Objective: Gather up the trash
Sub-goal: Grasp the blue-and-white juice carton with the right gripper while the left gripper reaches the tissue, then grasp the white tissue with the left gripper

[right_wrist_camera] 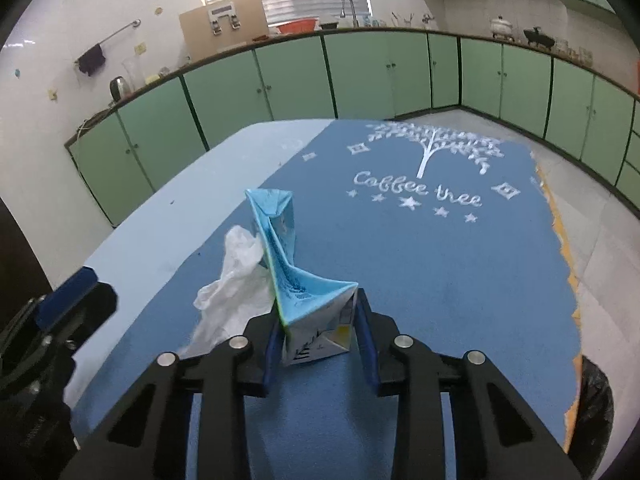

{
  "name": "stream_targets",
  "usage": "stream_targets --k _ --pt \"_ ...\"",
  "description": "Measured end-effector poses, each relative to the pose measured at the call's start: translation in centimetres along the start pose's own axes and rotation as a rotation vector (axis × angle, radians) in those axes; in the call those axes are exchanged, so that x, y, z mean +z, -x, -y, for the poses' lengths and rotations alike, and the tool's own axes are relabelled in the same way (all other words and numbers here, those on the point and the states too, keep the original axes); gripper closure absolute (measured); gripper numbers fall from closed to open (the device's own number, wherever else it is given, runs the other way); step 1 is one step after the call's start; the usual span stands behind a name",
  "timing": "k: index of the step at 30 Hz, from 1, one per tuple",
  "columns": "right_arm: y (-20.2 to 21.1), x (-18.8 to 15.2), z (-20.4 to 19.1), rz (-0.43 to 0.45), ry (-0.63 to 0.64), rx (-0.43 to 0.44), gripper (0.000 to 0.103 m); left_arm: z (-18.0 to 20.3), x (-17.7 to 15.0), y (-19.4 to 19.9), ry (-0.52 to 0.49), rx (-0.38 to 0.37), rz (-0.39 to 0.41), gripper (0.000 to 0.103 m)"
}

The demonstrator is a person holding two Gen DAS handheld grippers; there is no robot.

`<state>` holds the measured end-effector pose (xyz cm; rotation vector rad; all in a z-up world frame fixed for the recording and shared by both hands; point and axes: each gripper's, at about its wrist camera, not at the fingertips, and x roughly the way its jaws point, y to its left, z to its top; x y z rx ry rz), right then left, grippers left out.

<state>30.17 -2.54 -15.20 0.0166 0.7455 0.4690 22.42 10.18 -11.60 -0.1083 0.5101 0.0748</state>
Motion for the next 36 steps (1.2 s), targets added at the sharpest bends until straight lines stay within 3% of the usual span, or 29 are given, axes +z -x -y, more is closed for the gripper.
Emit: stream_targets --k 5,10,15,16,18,20,24,29,36 --pt "1.8 0.1 1.0 0.044 -0.034 0.002 0.071 1.4 -0.3 -0.9 -0.005 -0.059 -0.034 0.058" --pt "4.2 0.0 2.6 0.108 -0.059 -0.056 0.071 3.6 -0.2 -2.6 -0.027 -0.095 -0.072 0.055" --pt "6.0 -0.3 4.5 0.14 -0.071 -0.112 0.071 5.4 -0.2 -5.5 -0.024 -0.086 -0.186 0.055" --pt "6.4 -0.4 4.9 0.146 -0.079 -0.117 0.071 5.5 -0.2 -6.0 -0.019 -0.077 -0.208 0.057" --pt "6.8 -0.5 5.5 0.154 -0.084 -0.127 0.071 5.6 -0.1 -6.7 0.003 -0.085 -0.231 0.079" --pt "7.1 -0.7 5.7 0.158 -0.078 -0.139 0.071 5.8 -0.1 -7.0 -0.002 -0.082 -0.242 0.092" --pt "7.4 -1.0 5.9 0.165 -0.074 -0.144 0.071 6.0 0.1 -5.8 -0.011 -0.07 -0.183 0.101" --pt "8.4 -1.3 5.8 0.187 -0.072 -0.157 0.071 6.8 0.9 -3.2 -0.04 -0.065 -0.068 0.102" --pt "11.5 -1.6 7.1 0.239 -0.108 -0.193 0.071 8.2 2.5 -0.8 -0.048 -0.117 -0.005 0.102"
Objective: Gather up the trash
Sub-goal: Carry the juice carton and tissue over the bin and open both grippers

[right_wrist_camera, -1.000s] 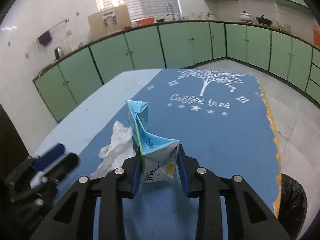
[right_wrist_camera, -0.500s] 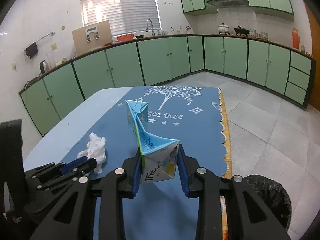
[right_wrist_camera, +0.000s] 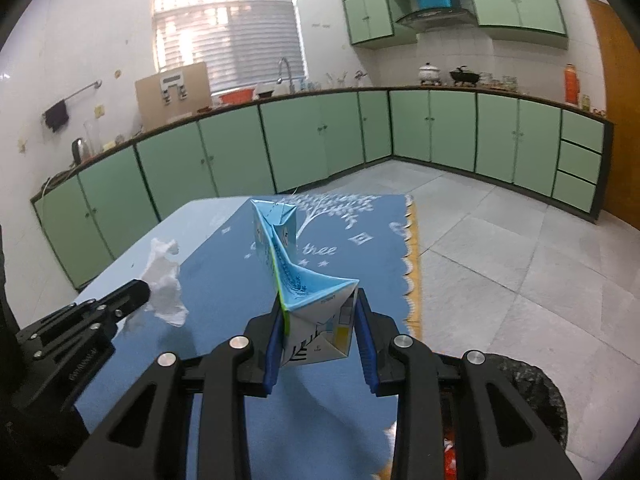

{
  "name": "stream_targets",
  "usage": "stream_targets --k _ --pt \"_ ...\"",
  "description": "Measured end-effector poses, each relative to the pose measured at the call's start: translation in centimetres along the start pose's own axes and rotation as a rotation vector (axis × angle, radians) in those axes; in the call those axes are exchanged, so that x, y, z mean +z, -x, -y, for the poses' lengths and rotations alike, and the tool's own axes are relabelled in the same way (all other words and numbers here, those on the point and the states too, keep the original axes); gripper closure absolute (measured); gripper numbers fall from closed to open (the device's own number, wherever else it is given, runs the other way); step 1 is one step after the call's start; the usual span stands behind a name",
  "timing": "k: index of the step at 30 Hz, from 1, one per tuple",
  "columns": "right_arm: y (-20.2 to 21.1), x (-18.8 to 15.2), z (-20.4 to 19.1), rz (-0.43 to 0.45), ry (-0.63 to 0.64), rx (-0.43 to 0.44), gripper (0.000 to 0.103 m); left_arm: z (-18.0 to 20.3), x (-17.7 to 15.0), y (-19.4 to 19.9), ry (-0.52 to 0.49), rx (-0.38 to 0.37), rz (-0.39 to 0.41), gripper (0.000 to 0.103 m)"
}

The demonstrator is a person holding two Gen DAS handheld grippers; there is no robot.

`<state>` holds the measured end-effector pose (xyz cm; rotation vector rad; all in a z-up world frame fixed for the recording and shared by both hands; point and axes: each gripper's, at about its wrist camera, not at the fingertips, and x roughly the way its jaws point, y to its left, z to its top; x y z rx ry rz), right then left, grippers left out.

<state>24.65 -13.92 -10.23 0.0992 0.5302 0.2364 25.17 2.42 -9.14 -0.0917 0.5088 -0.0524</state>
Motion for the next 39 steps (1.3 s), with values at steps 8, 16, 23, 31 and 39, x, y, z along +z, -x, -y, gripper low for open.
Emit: stream_targets --k 8,16,23,31,39 --pt "3.7 -0.3 3.9 0.037 -0.052 -0.096 0.071 4.8 0.6 1.5 -0.04 -0.123 0.031 0.102" --pt "7.5 -1.4 8.8 0.067 -0.111 -0.232 0.071 10.8 -0.4 1.8 -0.08 -0.251 0.039 0.102" --pt "9.8 -3.3 12.6 0.048 -0.169 -0.331 0.071 16.9 -2.4 1.4 -0.113 -0.373 0.0 0.102" --pt "11.0 -5.7 15.9 0.014 -0.22 -0.398 0.071 21.4 -5.0 0.1 -0.16 -0.439 -0.047 0.102" --pt "10.1 -8.0 17.8 -0.048 -0.263 -0.398 0.07 22.7 -7.3 -2.1 -0.197 -0.441 -0.133 0.099"
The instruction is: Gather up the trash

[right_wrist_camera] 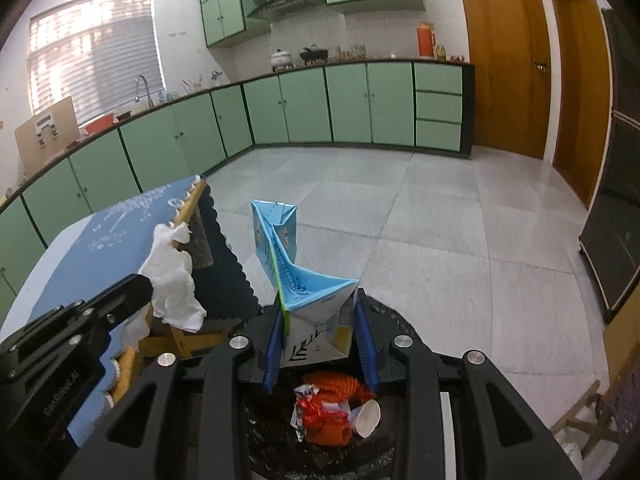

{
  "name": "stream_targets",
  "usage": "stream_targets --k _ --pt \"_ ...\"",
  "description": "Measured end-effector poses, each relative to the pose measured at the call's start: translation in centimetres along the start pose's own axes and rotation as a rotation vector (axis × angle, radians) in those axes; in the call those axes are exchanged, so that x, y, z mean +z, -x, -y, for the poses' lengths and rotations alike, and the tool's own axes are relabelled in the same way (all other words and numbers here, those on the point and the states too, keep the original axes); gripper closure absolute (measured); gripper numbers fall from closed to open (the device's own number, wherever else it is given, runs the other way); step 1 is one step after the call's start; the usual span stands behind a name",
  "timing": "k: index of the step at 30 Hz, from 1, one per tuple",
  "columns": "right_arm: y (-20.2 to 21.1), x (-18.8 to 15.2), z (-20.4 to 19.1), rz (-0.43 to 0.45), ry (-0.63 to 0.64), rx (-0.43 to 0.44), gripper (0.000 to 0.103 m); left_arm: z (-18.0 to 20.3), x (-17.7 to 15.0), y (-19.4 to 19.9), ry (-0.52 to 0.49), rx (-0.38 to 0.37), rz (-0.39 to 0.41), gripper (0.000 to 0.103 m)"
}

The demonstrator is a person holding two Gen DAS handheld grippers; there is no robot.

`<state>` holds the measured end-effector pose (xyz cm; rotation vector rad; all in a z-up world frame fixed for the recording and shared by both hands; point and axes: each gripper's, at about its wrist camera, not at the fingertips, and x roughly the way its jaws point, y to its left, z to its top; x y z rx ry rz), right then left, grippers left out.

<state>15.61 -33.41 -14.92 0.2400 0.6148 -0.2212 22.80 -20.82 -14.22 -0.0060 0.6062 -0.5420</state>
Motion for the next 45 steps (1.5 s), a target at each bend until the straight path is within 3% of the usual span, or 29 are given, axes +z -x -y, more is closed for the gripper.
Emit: stream_targets --k 2,8,15,18,20,26,32,45 --pt "-0.3 -0.3 0.2 -0.011 -0.012 0.003 0.068 -0.2 -0.2 -0.4 0.003 -0.003 -0.017 0.098" --pt "-1.1 -0.1 1.0 -0.021 -0.043 0.009 0.062 -0.5 0.2 -1.1 0.014 0.008 -0.017 0.075" --pt "-0.6 0.0 1.4 -0.003 -0.048 0.009 0.055 -1.2 0.8 0.0 0.035 0.024 0.012 0.072" --pt "0.1 0.4 0.9 0.019 -0.038 0.012 0.046 -1.4 1.2 1.4 0.038 0.046 0.05 0.06" --pt "0.8 0.7 0.5 0.041 -0.027 0.007 0.029 -1.5 1.4 2.3 0.037 0.061 0.066 0.052" --pt "3.2 1.9 -0.2 0.099 -0.008 0.008 0.006 -2.6 1.9 5.8 0.05 0.117 0.113 0.03" --pt "5.4 2.4 -0.5 0.114 0.006 0.043 0.006 -3.1 2.2 9.2 0.058 0.16 0.144 0.018" --pt "10.2 2.6 -2.6 0.147 0.073 0.113 0.006 -3.7 1.4 14.7 0.08 0.226 0.172 0.016"
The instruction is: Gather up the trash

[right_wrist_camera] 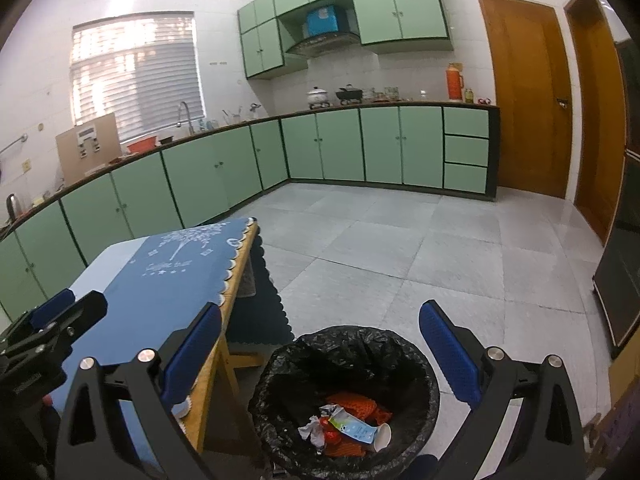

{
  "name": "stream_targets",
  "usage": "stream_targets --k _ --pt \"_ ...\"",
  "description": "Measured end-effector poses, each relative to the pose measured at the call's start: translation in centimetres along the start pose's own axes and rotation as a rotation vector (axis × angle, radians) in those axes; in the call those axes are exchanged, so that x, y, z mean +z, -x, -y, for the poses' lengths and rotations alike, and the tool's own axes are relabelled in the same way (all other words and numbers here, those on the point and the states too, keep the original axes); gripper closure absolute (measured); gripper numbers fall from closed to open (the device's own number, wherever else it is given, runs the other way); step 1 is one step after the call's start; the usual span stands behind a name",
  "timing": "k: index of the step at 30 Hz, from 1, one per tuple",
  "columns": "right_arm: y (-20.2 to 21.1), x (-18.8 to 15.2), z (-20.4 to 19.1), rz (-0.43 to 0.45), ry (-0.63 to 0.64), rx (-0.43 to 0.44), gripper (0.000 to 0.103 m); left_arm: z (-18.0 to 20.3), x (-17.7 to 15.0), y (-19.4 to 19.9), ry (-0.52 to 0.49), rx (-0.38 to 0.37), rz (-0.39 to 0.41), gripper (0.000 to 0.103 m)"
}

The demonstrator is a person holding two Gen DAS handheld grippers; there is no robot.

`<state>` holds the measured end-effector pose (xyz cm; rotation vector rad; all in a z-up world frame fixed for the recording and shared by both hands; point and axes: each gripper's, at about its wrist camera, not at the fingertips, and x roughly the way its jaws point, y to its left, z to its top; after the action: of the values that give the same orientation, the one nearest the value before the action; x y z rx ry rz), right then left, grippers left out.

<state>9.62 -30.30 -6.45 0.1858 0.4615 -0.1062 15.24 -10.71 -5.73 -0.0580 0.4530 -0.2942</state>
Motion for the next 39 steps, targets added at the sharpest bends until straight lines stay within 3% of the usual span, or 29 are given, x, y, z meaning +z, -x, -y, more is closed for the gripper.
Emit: stream_targets --k 20,39 --pt "4.5 -0.7 -1.8 0.028 0.026 0.096 0.006 0.1 -0.7 5.6 -0.015 0.05 0.065 0.014" --pt "6.7 -0.7 -2.4 0.074 0.039 0.12 0.006 0.4 -1.0 7.2 -0.01 0.053 0.123 0.014"
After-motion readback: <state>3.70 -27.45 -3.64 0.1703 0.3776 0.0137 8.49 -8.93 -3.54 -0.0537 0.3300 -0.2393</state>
